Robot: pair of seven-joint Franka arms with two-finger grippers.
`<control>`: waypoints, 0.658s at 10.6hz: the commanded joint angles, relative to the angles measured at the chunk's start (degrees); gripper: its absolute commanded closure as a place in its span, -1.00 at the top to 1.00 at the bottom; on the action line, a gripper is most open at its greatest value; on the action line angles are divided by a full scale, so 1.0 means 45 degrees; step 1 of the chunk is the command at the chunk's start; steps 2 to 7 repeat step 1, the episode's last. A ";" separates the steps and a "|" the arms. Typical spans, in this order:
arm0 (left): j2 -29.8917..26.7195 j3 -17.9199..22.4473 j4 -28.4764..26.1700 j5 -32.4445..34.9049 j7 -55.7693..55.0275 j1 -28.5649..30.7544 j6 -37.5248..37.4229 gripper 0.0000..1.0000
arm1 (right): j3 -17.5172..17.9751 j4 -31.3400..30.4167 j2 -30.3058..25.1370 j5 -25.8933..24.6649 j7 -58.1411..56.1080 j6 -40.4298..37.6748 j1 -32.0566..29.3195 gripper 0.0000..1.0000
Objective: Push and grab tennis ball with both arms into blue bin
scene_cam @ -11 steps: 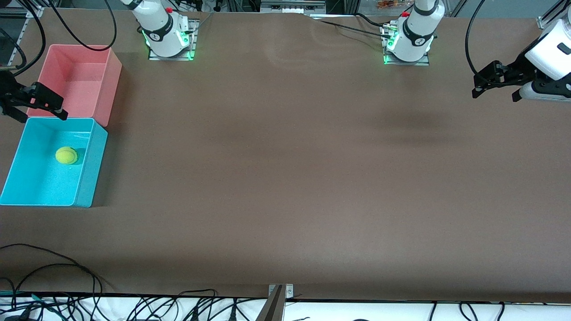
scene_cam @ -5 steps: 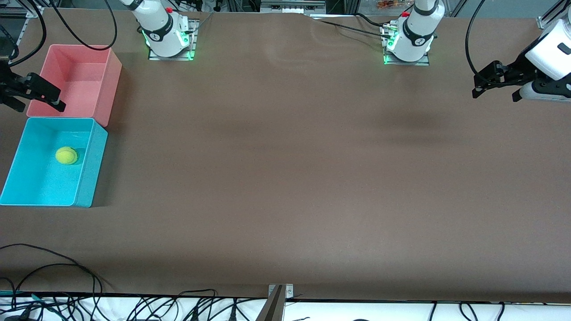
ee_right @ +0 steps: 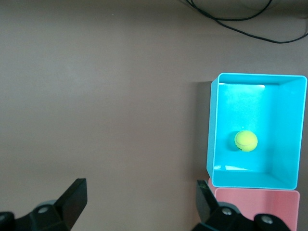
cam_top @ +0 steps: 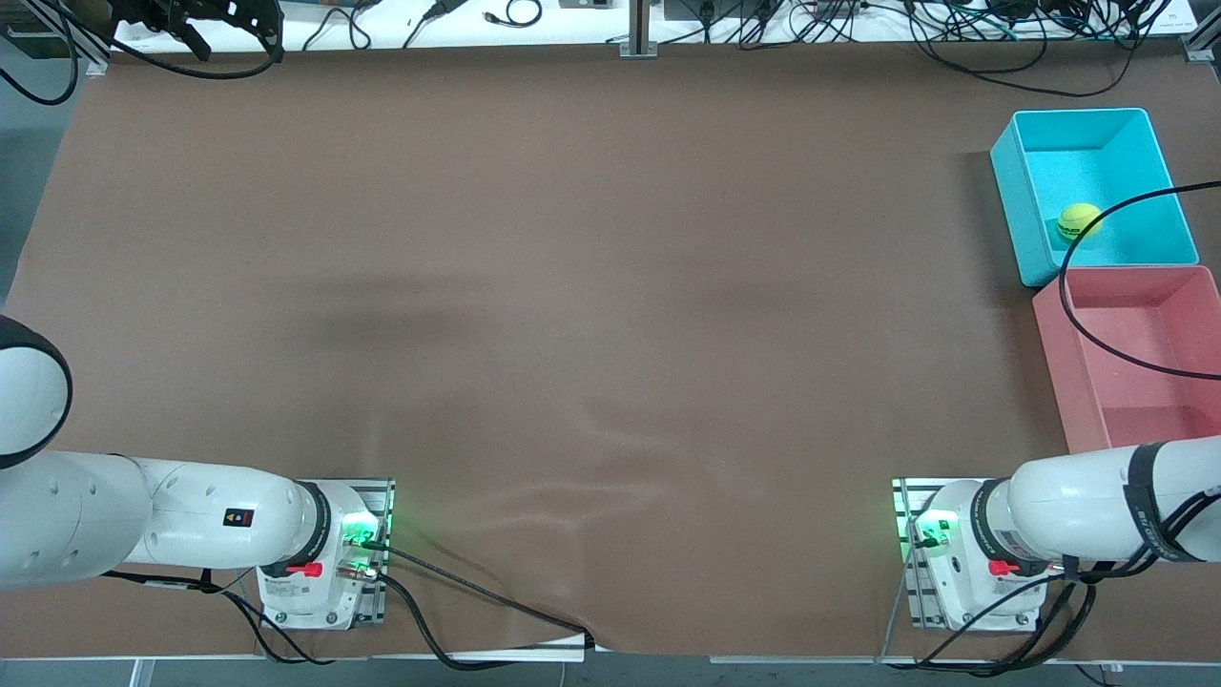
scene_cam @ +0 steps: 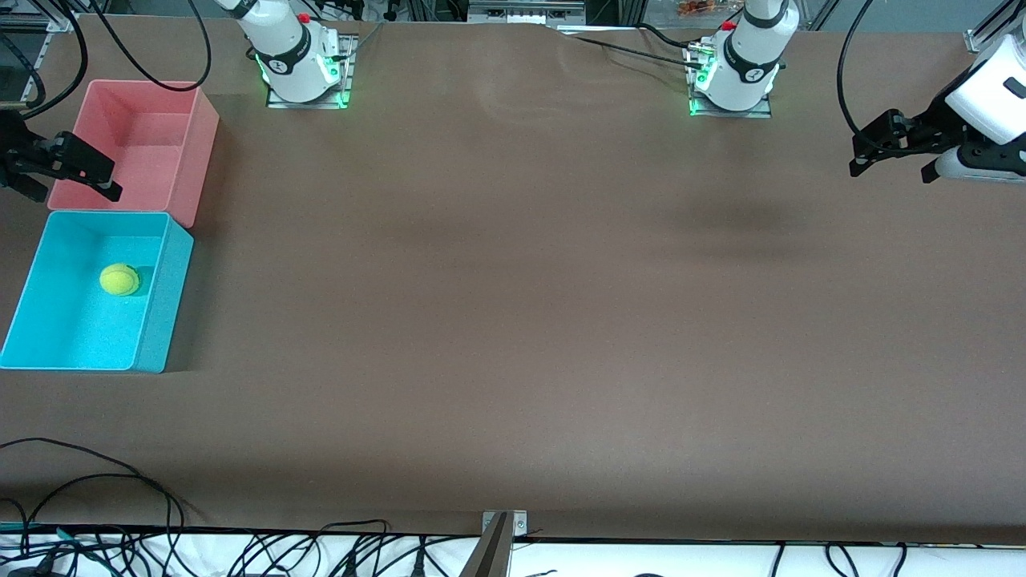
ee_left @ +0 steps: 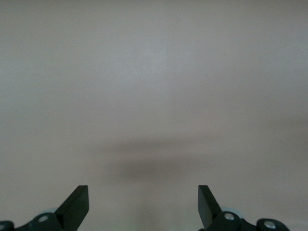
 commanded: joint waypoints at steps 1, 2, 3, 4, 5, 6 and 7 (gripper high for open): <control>0.0121 0.0011 0.0317 -0.0089 -0.0113 0.0044 -0.0179 1.00 | 0.0125 0.0365 0.0098 -0.0329 0.0140 -0.0542 0.0076 1.00; 0.0121 0.0011 0.0317 -0.0089 -0.0113 0.0044 -0.0179 1.00 | 0.0125 0.0365 0.0098 -0.0329 0.0140 -0.0542 0.0076 1.00; 0.0121 0.0011 0.0317 -0.0089 -0.0113 0.0044 -0.0179 1.00 | 0.0125 0.0365 0.0098 -0.0329 0.0140 -0.0542 0.0076 1.00; 0.0121 0.0011 0.0317 -0.0089 -0.0113 0.0044 -0.0179 1.00 | 0.0125 0.0365 0.0098 -0.0329 0.0140 -0.0542 0.0076 1.00; 0.0121 0.0011 0.0317 -0.0089 -0.0113 0.0044 -0.0179 1.00 | 0.0125 0.0365 0.0098 -0.0329 0.0140 -0.0542 0.0076 1.00; 0.0121 0.0011 0.0317 -0.0089 -0.0113 0.0044 -0.0179 1.00 | 0.0125 0.0365 0.0098 -0.0329 0.0140 -0.0542 0.0076 1.00; 0.0121 0.0011 0.0317 -0.0089 -0.0113 0.0044 -0.0179 1.00 | 0.0125 0.0365 0.0098 -0.0329 0.0140 -0.0542 0.0076 1.00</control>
